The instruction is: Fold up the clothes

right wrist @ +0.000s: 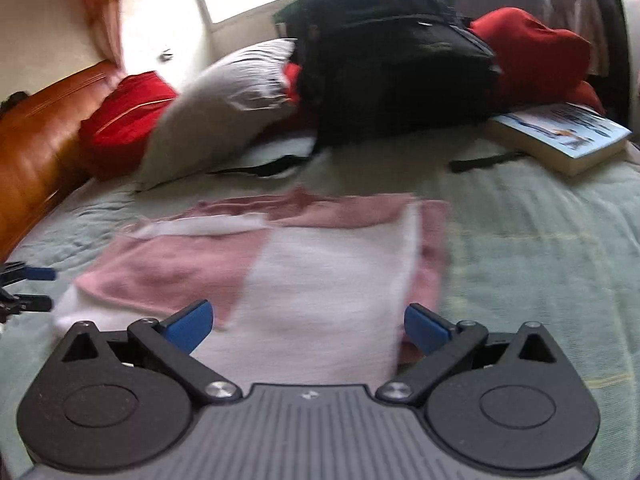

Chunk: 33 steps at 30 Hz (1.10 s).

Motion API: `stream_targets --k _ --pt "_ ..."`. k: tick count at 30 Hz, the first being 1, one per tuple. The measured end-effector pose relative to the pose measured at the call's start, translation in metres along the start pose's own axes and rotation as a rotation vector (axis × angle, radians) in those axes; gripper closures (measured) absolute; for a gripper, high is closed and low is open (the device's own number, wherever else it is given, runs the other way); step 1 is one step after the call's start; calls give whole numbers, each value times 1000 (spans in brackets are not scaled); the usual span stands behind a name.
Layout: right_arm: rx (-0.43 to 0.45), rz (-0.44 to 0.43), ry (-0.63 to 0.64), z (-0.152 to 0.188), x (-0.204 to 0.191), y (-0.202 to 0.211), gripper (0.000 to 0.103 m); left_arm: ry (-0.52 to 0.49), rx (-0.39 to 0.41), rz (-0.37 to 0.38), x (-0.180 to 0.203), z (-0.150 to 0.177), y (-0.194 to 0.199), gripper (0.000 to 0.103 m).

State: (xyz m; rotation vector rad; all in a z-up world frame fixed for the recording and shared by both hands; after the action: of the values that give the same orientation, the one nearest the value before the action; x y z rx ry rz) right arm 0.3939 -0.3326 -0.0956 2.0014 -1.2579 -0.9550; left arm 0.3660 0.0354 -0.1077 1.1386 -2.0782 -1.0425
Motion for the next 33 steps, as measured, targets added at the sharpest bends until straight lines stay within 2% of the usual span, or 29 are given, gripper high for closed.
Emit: stream_targets --k 3,6,10,15,17,20,23,25,28,33 --pt "-30 -4 40 4 -19 -7 0 -23 -37 35 14 3 -16 1" --pt "-66 -5 58 13 -27 -16 0 7 -98 20 7 17 -34 1" --pt "-118 27 60 32 -15 -19 0 18 -105 18 -2 35 -24 1" --pt "-133 55 42 48 3 0 0 19 -141 -89 -17 52 -5 1" --pt "-135 99 60 54 5 9 0 -5 -134 -117 -16 57 6 1" --pt "-137 203 151 62 0 21 0 -106 -106 -204 -4 58 19 1" --pt "-130 303 260 66 -12 27 0 -251 -66 -337 15 53 26 1" --pt "-128 331 315 67 -21 27 0 -342 -42 -415 30 49 26 1" --pt "-122 384 409 69 -38 22 0 -461 -17 -479 51 45 22 1" --pt "-113 497 611 73 -70 4 0 -671 -37 -618 79 46 -1 1"
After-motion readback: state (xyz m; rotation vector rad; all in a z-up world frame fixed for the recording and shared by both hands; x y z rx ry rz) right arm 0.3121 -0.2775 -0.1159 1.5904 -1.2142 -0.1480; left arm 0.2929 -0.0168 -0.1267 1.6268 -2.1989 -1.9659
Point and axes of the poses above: each gripper's, at about its wrist camera, not at the fingertips, and y roughly against the way its jaws point, x to its right, z to its underside, the point moved 8 cm from there along -y, roughly the way its jaws point, and after that the axes turned 15 degrees about -x, right-handed, at the moved point
